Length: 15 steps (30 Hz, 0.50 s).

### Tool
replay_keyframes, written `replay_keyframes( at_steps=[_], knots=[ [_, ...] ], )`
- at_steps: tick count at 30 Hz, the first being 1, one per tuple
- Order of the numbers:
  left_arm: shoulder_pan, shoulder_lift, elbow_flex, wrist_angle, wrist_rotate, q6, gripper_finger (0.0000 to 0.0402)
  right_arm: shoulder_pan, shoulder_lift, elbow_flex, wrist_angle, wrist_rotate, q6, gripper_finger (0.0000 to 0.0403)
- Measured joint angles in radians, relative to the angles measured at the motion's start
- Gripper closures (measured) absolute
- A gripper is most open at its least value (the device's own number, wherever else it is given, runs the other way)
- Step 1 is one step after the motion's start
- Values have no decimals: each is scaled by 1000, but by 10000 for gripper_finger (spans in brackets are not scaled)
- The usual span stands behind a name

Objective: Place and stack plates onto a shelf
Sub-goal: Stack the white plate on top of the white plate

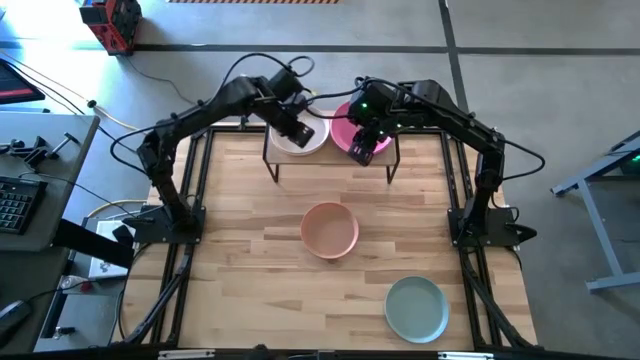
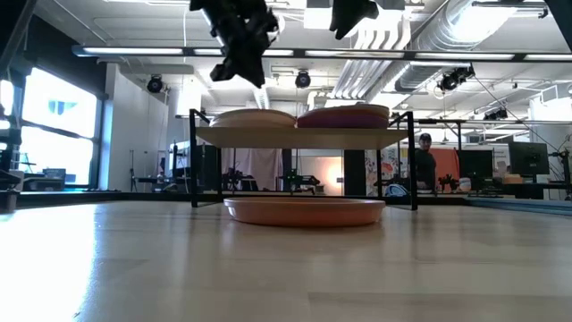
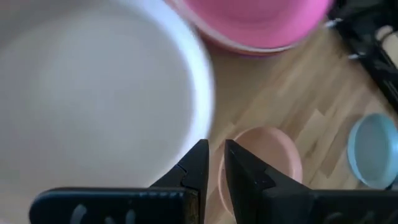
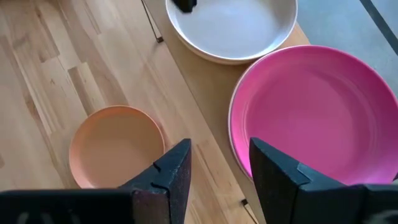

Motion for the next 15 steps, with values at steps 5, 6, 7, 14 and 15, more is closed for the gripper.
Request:
replay_keyframes(
  at_steps=[5, 6, 7, 14, 15],
  knots=[
    [-34, 1, 0, 10, -12, 43, 362, 0, 0, 0, 0, 0, 0, 265],
    [-41, 6, 0, 12, -32, 43, 363, 0, 0, 0, 0, 0, 0, 265],
    [-48, 13, 1, 14, -55, 43, 363, 0, 0, 0, 0, 0, 4, 265],
    [-54, 59, -9, 25, -91, 39, 363, 0, 0, 0, -1, 0, 22, 265],
    [-55, 65, -9, 29, -90, 37, 363, 0, 0, 0, -1, 0, 24, 265]
  ],
)
